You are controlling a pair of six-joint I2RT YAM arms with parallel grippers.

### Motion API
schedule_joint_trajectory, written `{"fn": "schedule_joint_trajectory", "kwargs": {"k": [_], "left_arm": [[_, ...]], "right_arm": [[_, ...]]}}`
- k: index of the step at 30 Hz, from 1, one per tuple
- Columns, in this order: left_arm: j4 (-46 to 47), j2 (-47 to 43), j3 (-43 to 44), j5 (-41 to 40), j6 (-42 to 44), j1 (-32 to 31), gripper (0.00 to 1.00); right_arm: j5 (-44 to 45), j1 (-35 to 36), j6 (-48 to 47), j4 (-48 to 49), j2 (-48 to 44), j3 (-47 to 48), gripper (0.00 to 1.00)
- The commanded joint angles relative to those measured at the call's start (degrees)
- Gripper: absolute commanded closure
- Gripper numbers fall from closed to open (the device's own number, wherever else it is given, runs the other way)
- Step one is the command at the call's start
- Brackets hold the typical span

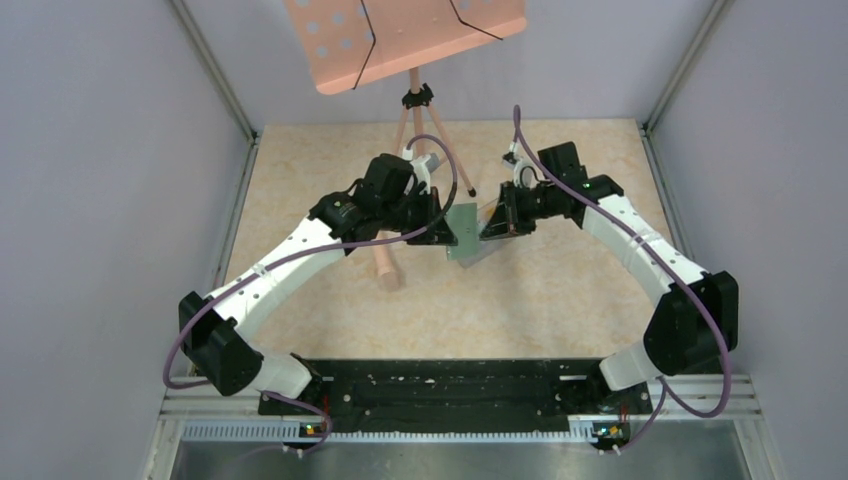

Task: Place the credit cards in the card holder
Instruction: Open the card holder at the center of the board.

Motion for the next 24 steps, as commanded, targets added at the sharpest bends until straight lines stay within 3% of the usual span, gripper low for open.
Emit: {"fn": "schedule_joint_trajectory", "kwargs": {"k": [1, 5, 7, 10, 13, 16, 24], "left_arm": [[3.8, -1.9, -0.1, 0.4, 0.5, 0.0, 0.95], [1.6, -4.2, 0.0, -8.0, 2.9, 0.0, 0.3], [1.1, -7.4, -0.5, -14.2, 5.3, 0.1, 0.11], [4.5, -12.8, -3.2, -22.8, 11.8, 0.1, 0.07], [11.6, -18.1, -8.4, -23.4, 19.2, 0.3, 0.07], [16.0, -20.7, -11.5, -17.3, 25.9, 0.8, 0.07], [15.6, -18.5, -10.3, -1.5, 39.2, 1.6, 0.08]], "right_arm": [[0.5, -0.2, -1.4, 0.3, 0.9, 5.2, 1.0], [-3.5, -0.2, -3.7, 0.4, -0.3, 8.4, 1.0], [-5.3, -0.2, -4.5, 0.4, -1.4, 10.0, 1.0], [-8.3, -0.2, -4.6, 1.4, -2.9, 11.8, 1.0], [-12.2, -0.1, -3.9, 3.7, -4.4, 12.1, 1.0], [-16.4, -0.2, -4.2, 3.7, -4.3, 12.6, 1.0], [-23.9, -0.2, -5.4, 2.3, -4.8, 13.0, 1.0]]}}
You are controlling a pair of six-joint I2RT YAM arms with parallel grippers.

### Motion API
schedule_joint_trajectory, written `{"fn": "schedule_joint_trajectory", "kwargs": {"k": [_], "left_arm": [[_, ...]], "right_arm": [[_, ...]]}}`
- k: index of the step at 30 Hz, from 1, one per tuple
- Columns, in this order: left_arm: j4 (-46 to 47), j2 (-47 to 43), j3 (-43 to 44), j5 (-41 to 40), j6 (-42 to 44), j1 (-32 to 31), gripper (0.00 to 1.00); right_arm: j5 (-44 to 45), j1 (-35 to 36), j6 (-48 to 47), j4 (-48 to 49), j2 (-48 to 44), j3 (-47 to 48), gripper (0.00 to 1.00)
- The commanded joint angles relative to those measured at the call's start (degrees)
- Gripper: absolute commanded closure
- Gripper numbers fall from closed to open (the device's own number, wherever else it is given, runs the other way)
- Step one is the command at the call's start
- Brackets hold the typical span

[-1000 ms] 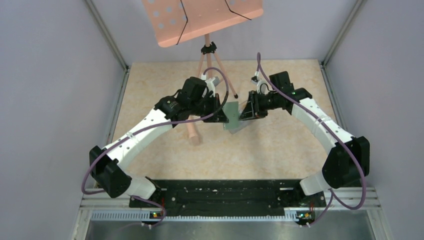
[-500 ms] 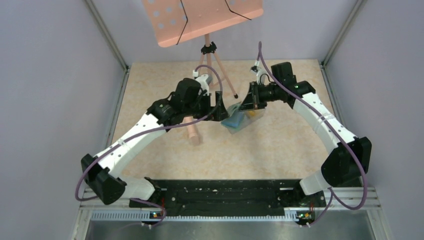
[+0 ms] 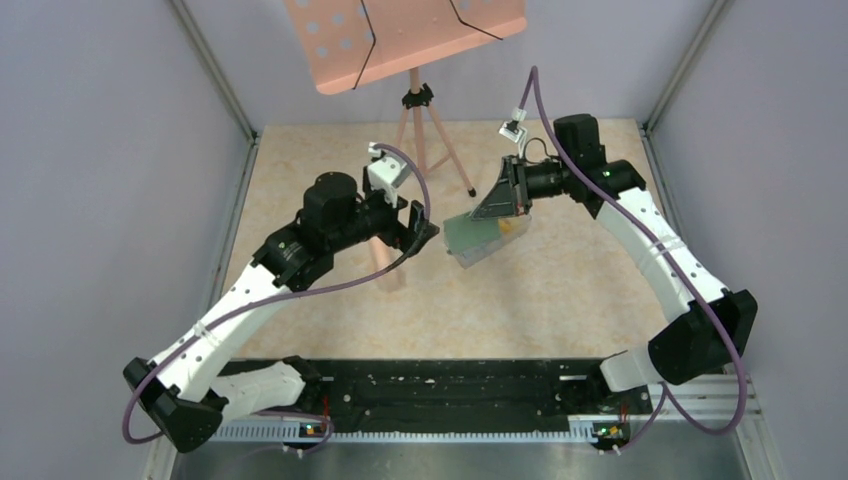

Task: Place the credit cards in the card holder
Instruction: Open the card holder at the center of the board.

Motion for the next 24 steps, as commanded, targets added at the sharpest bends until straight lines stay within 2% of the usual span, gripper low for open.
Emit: {"fn": "schedule_joint_trajectory", "kwargs": {"k": [1, 9, 13, 15, 21, 24], "left_arm": [[3.9, 2.3, 0.3, 12.1, 11.6, 0.6, 0.08], [1.1, 9.5, 5.3, 17.0, 17.4, 1.7, 0.08], [1.5, 13.7, 7.0, 25.3, 17.4, 3.3, 0.1], [2.4, 15.1, 7.7, 31.0, 20.9, 3.4, 0.1], [21.5, 13.3, 0.4, 36.9, 18.5, 3.4, 0.05], [25.8, 14.5, 0.5, 39.2, 15.7, 3.3, 0.04]], "right_arm": [[-7.4, -0.2, -1.7, 1.2, -2.4, 2.5, 1.0], [-12.9, -0.1, -1.9, 1.1, -3.3, 1.5, 1.0], [-14.4, 0.1, -1.8, 1.1, -3.6, 0.7, 1.0], [-14.8, 0.4, -1.8, 1.1, -3.6, 0.1, 1.0], [-15.8, 1.1, -1.9, 1.2, -3.0, -1.0, 1.0], [-16.4, 1.4, -2.0, 1.2, -2.4, -0.7, 1.0]]}}
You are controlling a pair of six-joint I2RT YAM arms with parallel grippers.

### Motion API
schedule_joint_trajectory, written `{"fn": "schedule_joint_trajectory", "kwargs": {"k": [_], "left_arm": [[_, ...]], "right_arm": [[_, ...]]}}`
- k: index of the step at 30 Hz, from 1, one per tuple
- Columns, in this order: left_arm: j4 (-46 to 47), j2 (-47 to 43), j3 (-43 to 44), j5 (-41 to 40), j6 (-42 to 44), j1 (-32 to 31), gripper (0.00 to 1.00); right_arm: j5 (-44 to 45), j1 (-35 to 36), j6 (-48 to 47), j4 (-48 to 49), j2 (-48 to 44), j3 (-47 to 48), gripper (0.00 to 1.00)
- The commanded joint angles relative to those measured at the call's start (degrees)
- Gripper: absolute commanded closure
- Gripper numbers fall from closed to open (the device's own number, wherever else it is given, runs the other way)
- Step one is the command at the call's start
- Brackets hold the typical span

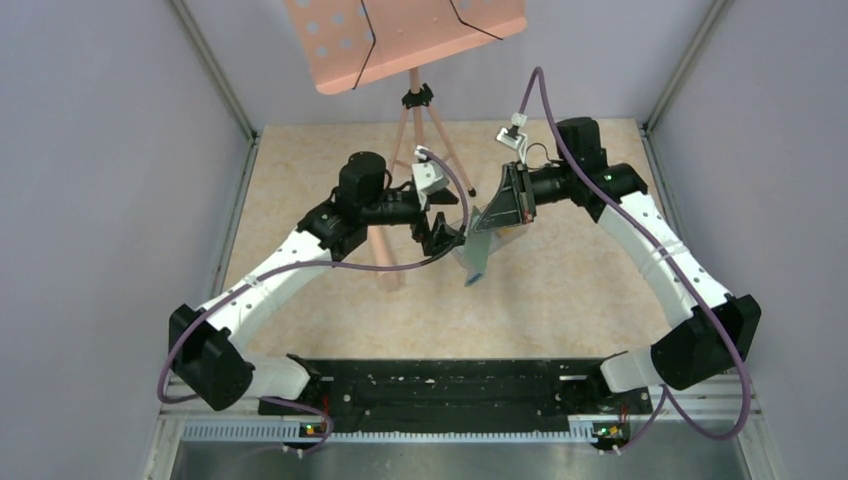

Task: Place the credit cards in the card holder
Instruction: Open the card holder at the center of the board.

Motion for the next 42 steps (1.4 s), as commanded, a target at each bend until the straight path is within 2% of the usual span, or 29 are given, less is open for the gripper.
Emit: {"fn": "schedule_joint_trajectory", "kwargs": {"k": [1, 8, 13, 21, 26, 28, 29, 31, 36, 38, 39, 42], "left_arm": [[13.5, 0.0, -0.2, 7.6, -3.3, -0.2, 0.04], [15.9, 3.0, 0.7, 10.8, -7.4, -0.3, 0.03], [12.8, 4.6, 1.8, 13.4, -7.0, -0.4, 0.11], [3.7, 5.5, 3.0, 13.0, -5.3, -0.3, 0.4], [2.0, 5.3, 3.1, 11.4, -5.1, -0.3, 0.76], [1.5, 5.3, 3.4, 10.5, -5.4, -0.3, 0.94], [1.2, 5.3, 3.5, 9.8, -5.9, -0.3, 1.0], [0.8, 5.0, 4.0, 8.7, -7.3, -0.2, 1.0], [-1.1, 4.6, 5.1, 7.6, -14.1, 1.0, 1.0], [-2.9, 4.9, 6.3, 8.7, -16.1, 1.6, 1.0], [-3.4, 5.1, 6.8, 9.5, -17.5, 1.8, 1.0], [-3.3, 5.5, 7.4, 11.8, -21.3, 2.0, 1.0]], "right_arm": [[-3.2, 0.7, -1.6, 1.5, -0.8, 0.5, 1.0], [-4.5, 0.9, -2.2, 1.4, 0.5, 0.6, 1.0], [-4.5, 0.8, -2.4, 1.4, 1.3, 1.3, 1.0], [-1.2, 0.1, -2.3, 1.5, 1.7, 2.2, 1.0], [0.4, -0.5, -1.9, 2.0, 1.8, 2.2, 1.0], [1.3, -0.6, -1.9, 2.0, 1.9, 2.2, 1.0], [2.0, -0.7, -1.7, 2.0, 1.8, 2.2, 0.97], [3.9, -1.1, -1.5, 1.9, 1.4, 2.0, 0.88], [11.5, -1.8, -3.5, 1.3, -1.8, 0.6, 0.38], [12.5, -1.8, -4.4, 1.1, -2.8, -0.1, 0.23], [12.0, -1.8, -4.7, 1.2, -3.0, -0.3, 0.19], [10.1, -1.6, -5.1, 1.2, -2.6, -1.4, 0.16]]}}
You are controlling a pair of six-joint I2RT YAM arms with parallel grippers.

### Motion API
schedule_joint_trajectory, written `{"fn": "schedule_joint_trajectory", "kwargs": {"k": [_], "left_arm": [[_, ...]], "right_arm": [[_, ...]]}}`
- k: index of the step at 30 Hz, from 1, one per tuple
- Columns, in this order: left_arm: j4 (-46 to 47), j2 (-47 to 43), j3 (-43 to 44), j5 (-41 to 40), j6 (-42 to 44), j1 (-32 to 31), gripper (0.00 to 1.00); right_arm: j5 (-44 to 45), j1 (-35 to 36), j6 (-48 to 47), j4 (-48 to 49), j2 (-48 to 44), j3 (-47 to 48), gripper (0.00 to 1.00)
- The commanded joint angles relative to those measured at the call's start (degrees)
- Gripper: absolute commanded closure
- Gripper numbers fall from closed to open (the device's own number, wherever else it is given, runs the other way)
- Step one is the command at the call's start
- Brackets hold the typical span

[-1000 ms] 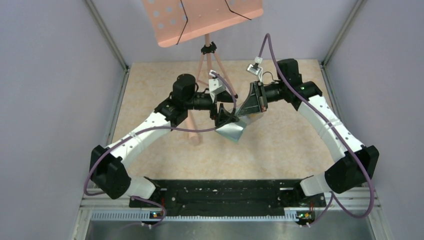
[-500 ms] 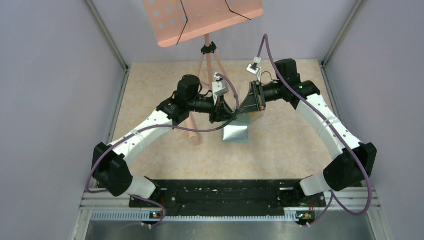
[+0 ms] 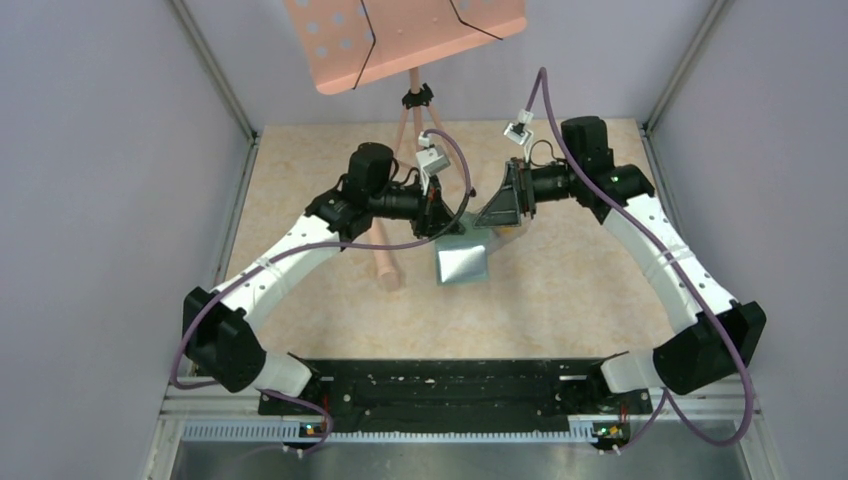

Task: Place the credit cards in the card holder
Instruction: Open the card holder at the center of the board.

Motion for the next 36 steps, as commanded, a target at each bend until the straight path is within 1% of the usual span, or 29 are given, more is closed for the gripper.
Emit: {"fn": "schedule_joint_trajectory", "kwargs": {"k": [1, 6, 10, 11, 16, 19, 21, 23, 26, 28, 29, 30, 32, 33, 35, 36], "left_arm": [[1.4, -0.2, 4.1, 4.8, -7.4, 0.2, 1.0], [2.3, -1.1, 3.7, 6.8, -8.8, 0.2, 1.0], [1.3, -3.0, 3.0, 6.2, -6.8, 0.1, 1.0], [1.2, -3.6, 2.8, 6.0, -6.4, 0.2, 1.0], [2.2, -5.4, 1.3, 5.9, -6.8, 0.2, 1.0], [2.2, -5.5, 0.8, 5.9, -7.7, 0.2, 1.0], [2.4, -5.6, 0.7, 5.7, -7.9, 0.2, 1.0], [2.6, -5.6, 0.4, 5.5, -7.9, 0.2, 1.0], [3.0, -5.7, 0.4, 5.3, -7.9, 0.2, 1.0], [3.0, -5.9, 0.3, 5.1, -7.8, 0.2, 1.0], [2.9, -6.1, 0.3, 5.0, -7.7, 0.2, 1.0], [2.9, -6.2, 0.2, 4.8, -7.6, 0.2, 1.0], [2.5, -6.7, -0.1, 3.6, -7.2, 0.2, 0.98], [2.4, -7.0, -0.3, 2.5, -7.1, 0.1, 0.91], [1.4, -7.9, -0.6, -1.2, -6.8, 0.2, 0.63], [0.7, -8.4, -0.8, -4.0, -6.8, 0.2, 0.51]], "right_arm": [[0.9, -0.1, -2.8, 0.9, -1.6, -1.5, 0.16], [4.2, 1.1, -3.8, 0.5, -1.6, -2.3, 0.14], [14.3, 1.1, -4.7, -0.4, -3.0, -1.7, 0.13], [15.0, 1.1, -4.9, -0.3, -3.4, -1.7, 0.12], [11.8, 1.1, -5.0, -0.7, -2.4, -2.5, 0.11], [7.2, 1.2, -5.3, -0.4, -2.1, -3.1, 0.12], [3.2, 1.5, -5.0, 0.0, -1.4, -3.3, 0.15], [0.8, 2.6, -4.7, 0.4, -0.4, -3.2, 0.23], [-0.1, 3.6, -3.3, 2.4, 0.2, -3.3, 0.35], [-0.6, 3.7, -2.0, 4.0, 0.6, -3.2, 0.48], [-1.1, 3.7, -1.3, 4.7, 0.8, -3.1, 0.57], [-1.7, 3.6, -0.6, 5.6, 0.9, -3.1, 0.74], [-2.8, 3.7, 0.6, 7.0, 1.1, -3.3, 0.99], [-3.0, 3.7, 1.1, 7.4, 1.2, -3.5, 1.0], [-1.8, 3.7, 1.5, 7.5, 1.2, -3.7, 1.0], [-1.1, 3.7, 1.7, 7.5, 1.1, -3.8, 1.0]]}}
